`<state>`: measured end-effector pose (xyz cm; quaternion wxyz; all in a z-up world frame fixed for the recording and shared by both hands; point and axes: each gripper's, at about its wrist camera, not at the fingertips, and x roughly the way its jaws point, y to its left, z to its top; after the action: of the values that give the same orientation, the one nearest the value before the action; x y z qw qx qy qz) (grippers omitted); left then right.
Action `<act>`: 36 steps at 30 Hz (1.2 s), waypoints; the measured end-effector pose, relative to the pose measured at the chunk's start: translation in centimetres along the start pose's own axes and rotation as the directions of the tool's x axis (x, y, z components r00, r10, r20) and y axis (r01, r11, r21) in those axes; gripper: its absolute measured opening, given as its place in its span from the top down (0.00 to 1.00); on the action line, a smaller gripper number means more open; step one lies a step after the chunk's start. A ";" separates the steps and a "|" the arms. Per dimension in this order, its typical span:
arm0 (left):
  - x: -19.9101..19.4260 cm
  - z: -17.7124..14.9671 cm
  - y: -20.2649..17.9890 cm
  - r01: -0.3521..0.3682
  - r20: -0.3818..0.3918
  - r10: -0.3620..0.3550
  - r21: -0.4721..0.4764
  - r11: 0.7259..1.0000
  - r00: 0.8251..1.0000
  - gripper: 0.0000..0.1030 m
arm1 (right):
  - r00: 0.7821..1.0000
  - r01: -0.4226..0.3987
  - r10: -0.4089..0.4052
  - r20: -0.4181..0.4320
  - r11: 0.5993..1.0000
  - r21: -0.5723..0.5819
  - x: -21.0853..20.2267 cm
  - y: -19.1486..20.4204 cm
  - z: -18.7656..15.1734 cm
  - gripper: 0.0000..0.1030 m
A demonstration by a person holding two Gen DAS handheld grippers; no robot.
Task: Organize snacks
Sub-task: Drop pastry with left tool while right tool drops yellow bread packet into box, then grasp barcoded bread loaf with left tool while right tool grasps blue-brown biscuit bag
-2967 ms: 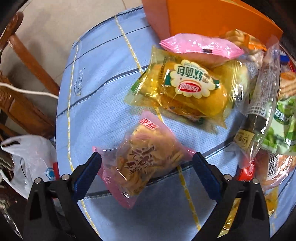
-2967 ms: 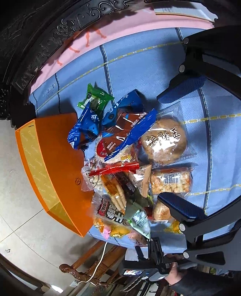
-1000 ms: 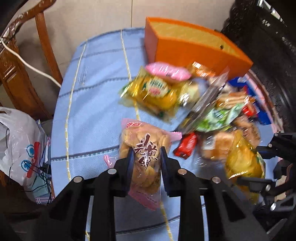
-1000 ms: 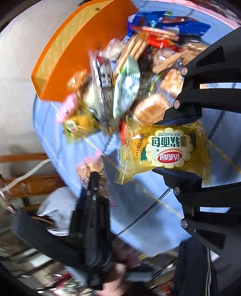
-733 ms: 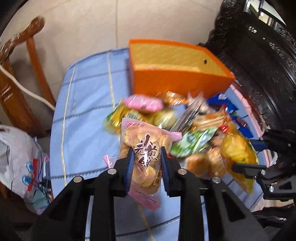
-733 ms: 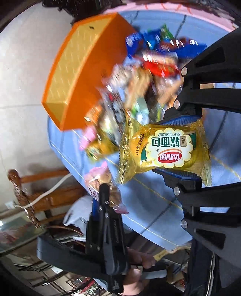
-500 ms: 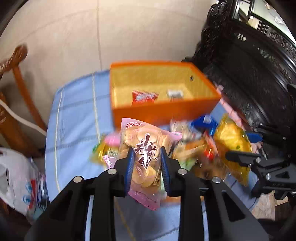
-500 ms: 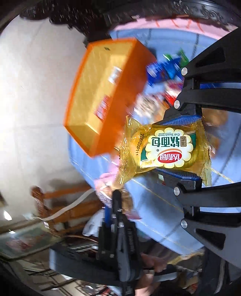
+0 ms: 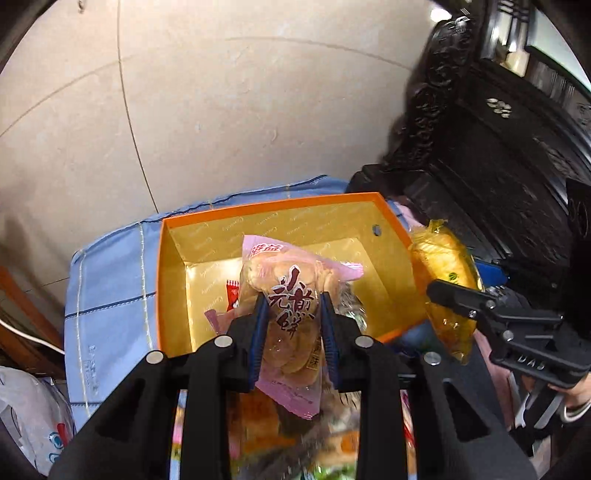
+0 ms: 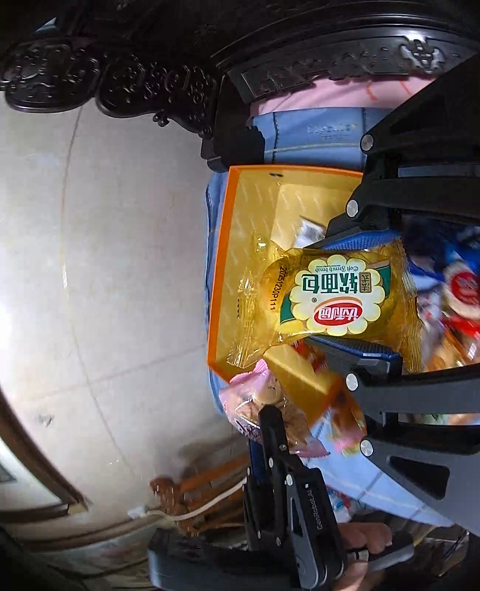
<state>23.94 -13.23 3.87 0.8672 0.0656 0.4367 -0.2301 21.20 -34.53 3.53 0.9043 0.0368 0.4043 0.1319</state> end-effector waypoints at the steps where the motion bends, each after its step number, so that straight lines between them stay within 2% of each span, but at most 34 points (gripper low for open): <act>1: 0.9 0.4 0.1 -0.005 -0.005 0.005 -0.002 1.000 1.000 0.74 | 1.000 0.006 -0.006 -0.004 1.000 0.005 0.6 -0.3 0.3 0.60; 2: 2.1 0.8 0.2 -0.017 -0.016 0.017 -0.007 1.000 1.000 0.73 | 1.000 0.022 -0.021 -0.005 1.000 0.019 1.8 -0.9 0.6 0.60; 3: 3.2 1.2 0.4 -0.038 -0.024 0.037 -0.014 0.999 0.999 0.67 | 0.999 0.040 -0.039 -0.011 0.999 0.033 2.8 -1.4 0.8 0.59; 4: 4.0 1.4 0.6 -0.070 -0.028 0.069 -0.028 0.997 0.997 0.46 | 0.998 0.060 -0.059 -0.025 0.997 0.054 3.9 -2.0 0.9 0.56; 5: 4.5 1.5 0.9 -0.097 -0.026 0.096 -0.037 0.995 0.995 0.34 | 0.996 0.082 -0.080 -0.032 0.994 0.073 4.3 -2.3 0.9 0.38; 6: 4.8 1.5 1.2 -0.129 -0.021 0.128 -0.042 0.991 0.992 0.14 | 0.993 0.117 -0.115 -0.025 0.988 0.104 4.6 -2.7 0.6 0.27; 7: 4.9 1.3 1.6 -0.172 -0.005 0.172 -0.048 0.984 0.985 0.09 | 0.992 0.128 -0.129 -0.006 0.983 0.133 4.6 -3.1 0.3 0.24; 8: 4.8 1.1 1.9 -0.179 0.003 0.179 -0.051 0.983 0.984 0.09 | 0.993 0.116 -0.117 -0.002 0.983 0.144 4.6 -3.3 0.0 0.20; 10: 5.1 0.4 2.5 -0.168 -0.020 0.167 -0.053 0.984 0.986 0.09 | 0.995 0.094 -0.090 -0.030 0.981 0.167 4.9 -3.6 -1.3 0.19; 13: 5.2 -1.4 3.7 -0.185 -0.073 0.181 -0.060 0.981 0.981 0.09 | 0.994 0.100 -0.092 -0.053 0.979 0.177 4.6 -3.7 -2.9 0.17; 18: 4.1 -4.1 5.2 -0.198 -0.121 0.187 -0.091 0.976 0.975 0.09 | 0.991 0.121 -0.109 -0.074 0.977 0.176 2.8 -3.2 -5.9 0.10; 26: 0.3 -8.0 5.5 -0.195 -0.139 0.178 -0.127 0.973 0.974 0.08 | 0.991 0.124 -0.113 -0.071 0.975 0.184 -1.6 -1.4 -8.5 0.06; 36: -3.2 -12.0 3.9 -0.177 -0.146 0.160 -0.113 0.978 0.976 0.07 | 0.989 0.125 -0.107 -0.100 0.972 0.198 -5.6 0.5 -12.9 0.04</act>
<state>15.35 -4.96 -1.23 0.8541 0.0637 0.5014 -0.1227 7.98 -36.05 -1.00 0.8831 0.0994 0.4570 0.0380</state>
